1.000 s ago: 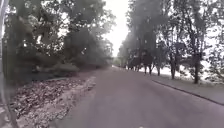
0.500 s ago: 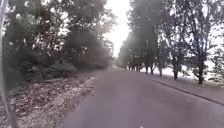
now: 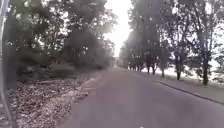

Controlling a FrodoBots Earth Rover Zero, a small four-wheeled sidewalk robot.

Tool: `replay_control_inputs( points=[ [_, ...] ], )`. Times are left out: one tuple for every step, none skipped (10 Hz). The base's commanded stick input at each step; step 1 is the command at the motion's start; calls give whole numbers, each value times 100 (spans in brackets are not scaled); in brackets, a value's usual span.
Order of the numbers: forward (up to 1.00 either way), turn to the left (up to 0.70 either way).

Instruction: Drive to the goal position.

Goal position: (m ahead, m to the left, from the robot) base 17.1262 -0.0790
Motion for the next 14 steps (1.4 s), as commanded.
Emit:
replay_control_inputs(
  points=[
    [70,1],
    [70,1],
    [70,1],
    [70,1],
    [70,1],
    [70,1],
    [70,1],
    [70,1],
    [70,1],
    [70,1],
    [70,1],
    [70,1],
    [70,-23],
    [70,-34]
  ],
)
